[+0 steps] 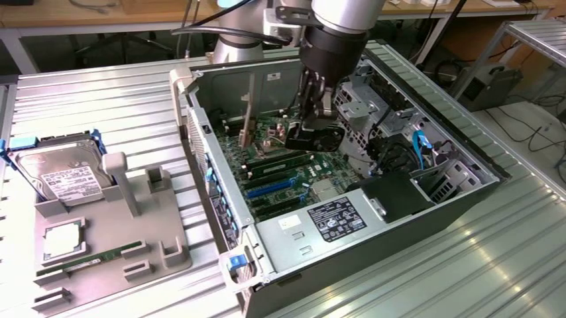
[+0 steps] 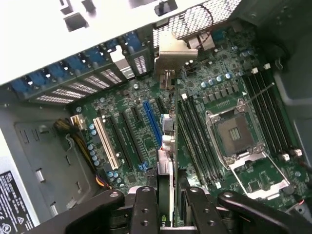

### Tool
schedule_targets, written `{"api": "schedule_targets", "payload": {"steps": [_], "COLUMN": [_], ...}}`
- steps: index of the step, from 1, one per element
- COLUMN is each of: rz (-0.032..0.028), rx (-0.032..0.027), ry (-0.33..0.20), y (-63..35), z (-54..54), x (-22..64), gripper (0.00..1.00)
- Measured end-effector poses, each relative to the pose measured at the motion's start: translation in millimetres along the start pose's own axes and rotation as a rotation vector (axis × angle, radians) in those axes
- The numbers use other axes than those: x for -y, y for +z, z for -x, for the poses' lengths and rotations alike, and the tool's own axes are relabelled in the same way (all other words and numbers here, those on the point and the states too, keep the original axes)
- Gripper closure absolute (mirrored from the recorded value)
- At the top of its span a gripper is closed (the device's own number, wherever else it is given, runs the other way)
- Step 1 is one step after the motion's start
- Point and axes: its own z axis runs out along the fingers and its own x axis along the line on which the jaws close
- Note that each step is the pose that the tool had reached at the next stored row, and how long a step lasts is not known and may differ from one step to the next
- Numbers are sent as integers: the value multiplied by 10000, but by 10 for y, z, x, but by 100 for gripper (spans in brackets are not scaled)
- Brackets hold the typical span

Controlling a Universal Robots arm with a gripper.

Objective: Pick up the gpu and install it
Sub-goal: 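Insert the gpu into the slot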

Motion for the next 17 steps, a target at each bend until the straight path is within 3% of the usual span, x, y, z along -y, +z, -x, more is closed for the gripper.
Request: {"api": "schedule_targets", "payload": {"steps": [5,9,15,17], "rz": [-30,-76,-144,-207], "rx": [-72,-107,-107,-87], "ry": [-1524,-2325,-2638,-2646], "y": [43,69,102,115], "z": [1,1,0,-6], "x": [2,4,3,-15], "gripper": [74,74,74,74]}}
